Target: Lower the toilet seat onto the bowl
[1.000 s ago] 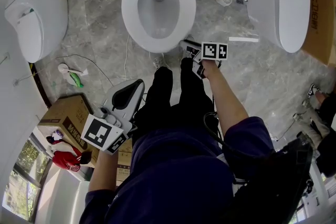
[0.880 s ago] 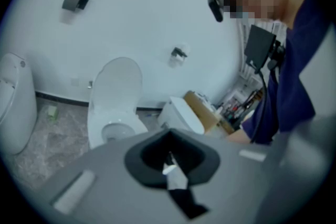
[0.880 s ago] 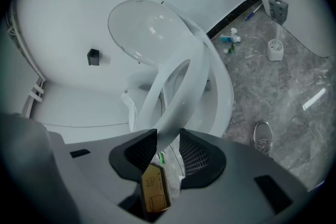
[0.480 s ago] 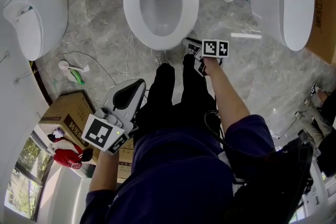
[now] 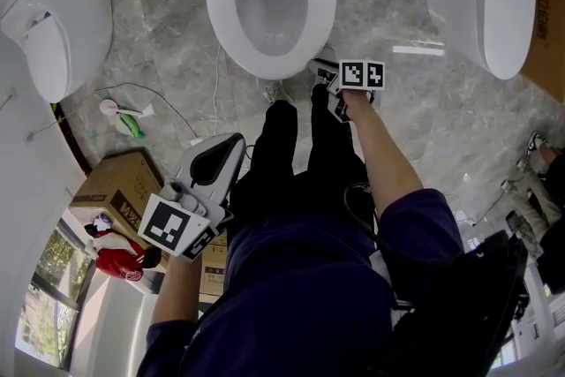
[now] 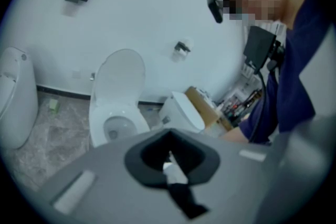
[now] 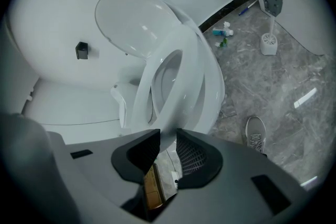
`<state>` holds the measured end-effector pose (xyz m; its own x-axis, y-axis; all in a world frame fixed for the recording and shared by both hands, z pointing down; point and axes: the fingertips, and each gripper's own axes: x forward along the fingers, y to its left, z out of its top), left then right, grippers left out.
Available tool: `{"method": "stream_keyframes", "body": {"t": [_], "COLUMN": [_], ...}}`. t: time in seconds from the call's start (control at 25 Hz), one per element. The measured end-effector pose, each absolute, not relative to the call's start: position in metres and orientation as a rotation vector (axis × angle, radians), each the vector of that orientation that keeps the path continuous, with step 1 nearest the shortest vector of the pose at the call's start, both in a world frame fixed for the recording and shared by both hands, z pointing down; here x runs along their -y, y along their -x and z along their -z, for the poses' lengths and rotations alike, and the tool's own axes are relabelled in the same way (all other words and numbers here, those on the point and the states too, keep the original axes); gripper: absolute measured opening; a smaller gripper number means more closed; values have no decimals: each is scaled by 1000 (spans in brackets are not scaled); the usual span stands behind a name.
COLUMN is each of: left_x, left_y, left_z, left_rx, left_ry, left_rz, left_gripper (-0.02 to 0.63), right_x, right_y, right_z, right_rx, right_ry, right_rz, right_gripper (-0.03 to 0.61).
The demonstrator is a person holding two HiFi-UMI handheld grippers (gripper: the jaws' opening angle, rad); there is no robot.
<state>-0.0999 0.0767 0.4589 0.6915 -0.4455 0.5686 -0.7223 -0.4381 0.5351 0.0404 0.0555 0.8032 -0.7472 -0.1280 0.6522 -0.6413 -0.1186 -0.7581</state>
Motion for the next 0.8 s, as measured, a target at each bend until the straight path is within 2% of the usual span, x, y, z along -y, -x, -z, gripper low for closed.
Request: {"method": "stream_keyframes", "body": {"t": [0.8], "left_x": [-77], "left_y": [106], "left_z": [-482], "left_rx": [903], "left_ry": [-2030], "left_rz": [-461], "left_gripper": [3], "right_x": [-67], "right_y": [-41], "right_z": [-848], "right_rx": [1669], "right_ry": [-836], "right_rz": [-1899], "right_gripper": [71]}}
